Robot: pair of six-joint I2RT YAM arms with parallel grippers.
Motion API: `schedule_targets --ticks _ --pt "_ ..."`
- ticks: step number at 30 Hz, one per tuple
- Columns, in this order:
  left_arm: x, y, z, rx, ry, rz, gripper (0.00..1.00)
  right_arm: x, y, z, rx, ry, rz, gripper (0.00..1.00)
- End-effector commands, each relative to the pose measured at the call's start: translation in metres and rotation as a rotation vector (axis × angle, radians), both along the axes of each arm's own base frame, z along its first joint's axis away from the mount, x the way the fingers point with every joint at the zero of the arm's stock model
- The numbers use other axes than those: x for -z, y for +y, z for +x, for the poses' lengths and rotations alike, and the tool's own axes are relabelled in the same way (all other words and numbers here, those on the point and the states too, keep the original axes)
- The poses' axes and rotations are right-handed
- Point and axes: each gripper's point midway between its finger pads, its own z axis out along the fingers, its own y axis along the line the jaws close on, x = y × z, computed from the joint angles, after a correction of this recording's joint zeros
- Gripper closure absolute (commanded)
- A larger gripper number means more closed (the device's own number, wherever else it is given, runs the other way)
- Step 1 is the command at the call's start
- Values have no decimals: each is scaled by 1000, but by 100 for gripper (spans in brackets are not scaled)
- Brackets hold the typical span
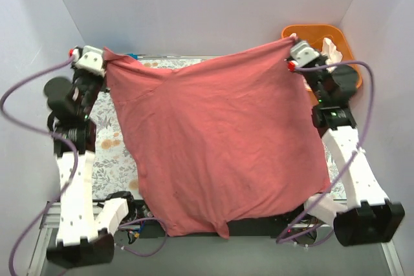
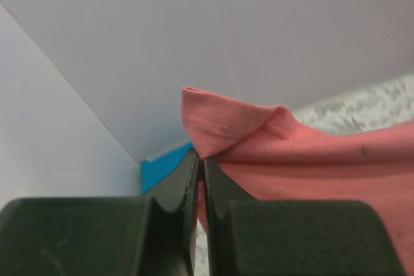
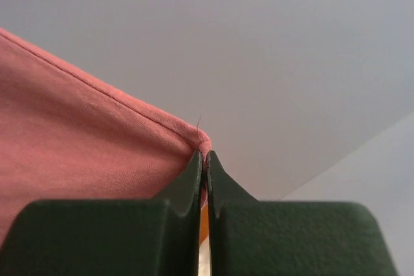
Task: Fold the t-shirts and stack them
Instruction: Flatten the tshirt out
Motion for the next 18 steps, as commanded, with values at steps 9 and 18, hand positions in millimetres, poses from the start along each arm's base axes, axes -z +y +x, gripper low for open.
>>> schedule_targets --ticks 9,18 --pt "204 29 166 -59 456 -66 100 195 39 126 -129 362 -121 99" --pt "292 19 265 -96 615 -50 100 263 49 215 -114 457 -155 99"
